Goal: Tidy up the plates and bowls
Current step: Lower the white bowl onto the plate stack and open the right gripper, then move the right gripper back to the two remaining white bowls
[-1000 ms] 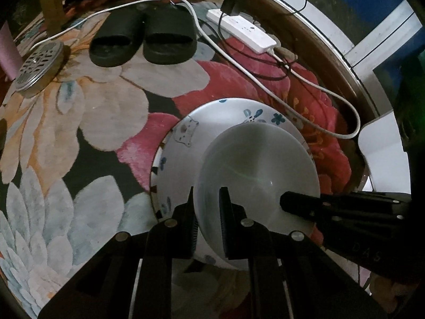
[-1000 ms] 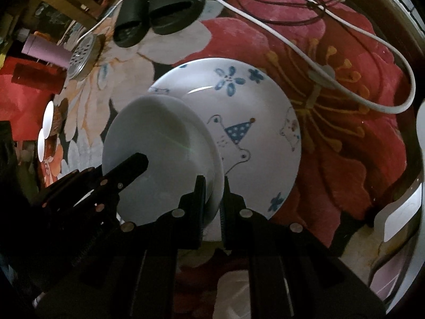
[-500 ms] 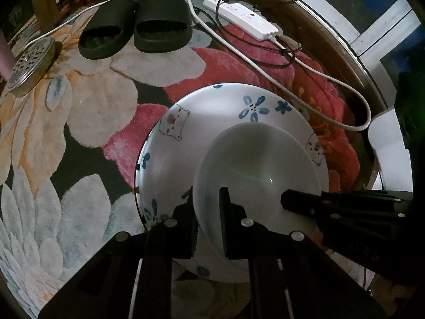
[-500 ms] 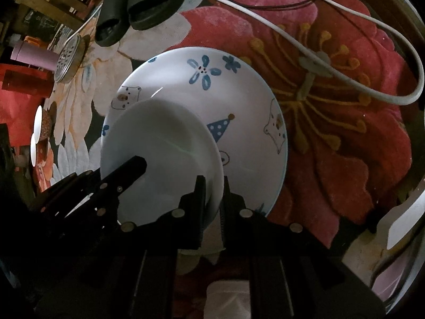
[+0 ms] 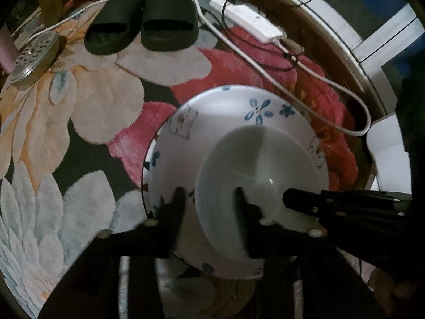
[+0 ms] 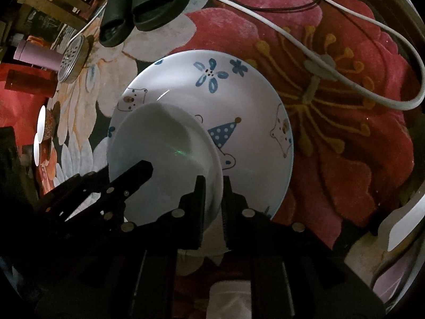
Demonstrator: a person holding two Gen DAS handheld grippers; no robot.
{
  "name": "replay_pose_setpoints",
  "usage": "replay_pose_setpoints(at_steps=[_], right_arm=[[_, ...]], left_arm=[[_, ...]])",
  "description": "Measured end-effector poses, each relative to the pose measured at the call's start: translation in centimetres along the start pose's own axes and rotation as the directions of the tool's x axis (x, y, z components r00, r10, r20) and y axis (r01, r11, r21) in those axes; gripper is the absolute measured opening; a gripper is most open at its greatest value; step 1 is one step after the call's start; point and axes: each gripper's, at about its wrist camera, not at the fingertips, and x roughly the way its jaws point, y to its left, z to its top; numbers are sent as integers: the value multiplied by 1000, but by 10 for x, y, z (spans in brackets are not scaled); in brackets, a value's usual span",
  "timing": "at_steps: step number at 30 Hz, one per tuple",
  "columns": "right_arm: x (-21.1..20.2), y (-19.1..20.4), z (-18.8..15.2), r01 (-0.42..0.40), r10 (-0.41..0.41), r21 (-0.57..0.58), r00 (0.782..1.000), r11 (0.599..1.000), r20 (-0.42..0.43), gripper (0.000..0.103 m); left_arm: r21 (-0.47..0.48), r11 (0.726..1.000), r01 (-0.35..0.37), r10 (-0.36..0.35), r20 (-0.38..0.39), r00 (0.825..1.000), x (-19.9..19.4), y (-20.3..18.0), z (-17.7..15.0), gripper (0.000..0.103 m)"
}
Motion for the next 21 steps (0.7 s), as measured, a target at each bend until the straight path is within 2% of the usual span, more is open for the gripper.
replay_pose_setpoints(at_steps=[2,4,6,7,8,9,11,12,15,21], right_arm=[[-3,1,0,8,-8,-4,1000,1000,7,13],[-9,2,1,19,-19,-8,999,1000,27,25],[-18,4,2,43,-43,-11,997,999,68,50],[-21,4,3,47,-46,-9,995,999,84,57],[-25,5,4,44,-44,-5,994,999,101,69],[-26,6,5,45,-45,-3,993,999,109,81],[-30,10,6,58,-56,-10,990,998,128,96],[-30,14,7,70,-67,-20,989,997,133,99],[-29,31,7,99,-88,-66,985,993,146,99],[-21,63,3,95,-76,-139,988,986,135,99]], left_arm=[[4,1000,12,-12,28,1000,-10,1,2,67],[5,1000,9,-9,50,999,-20,5,3,71],[-2,1000,11,-10,75,997,-31,12,5,86],[-7,1000,8,-8,88,996,-36,17,6,91],[-10,1000,0,1,101,995,-41,21,6,100],[-13,1000,-21,23,121,992,-47,27,6,102],[-19,998,-60,62,149,987,-56,35,5,102],[-23,997,-80,82,157,984,-60,40,5,102],[-42,993,-112,118,166,979,-66,57,1,102],[-94,983,-160,174,164,971,-78,95,-11,102]])
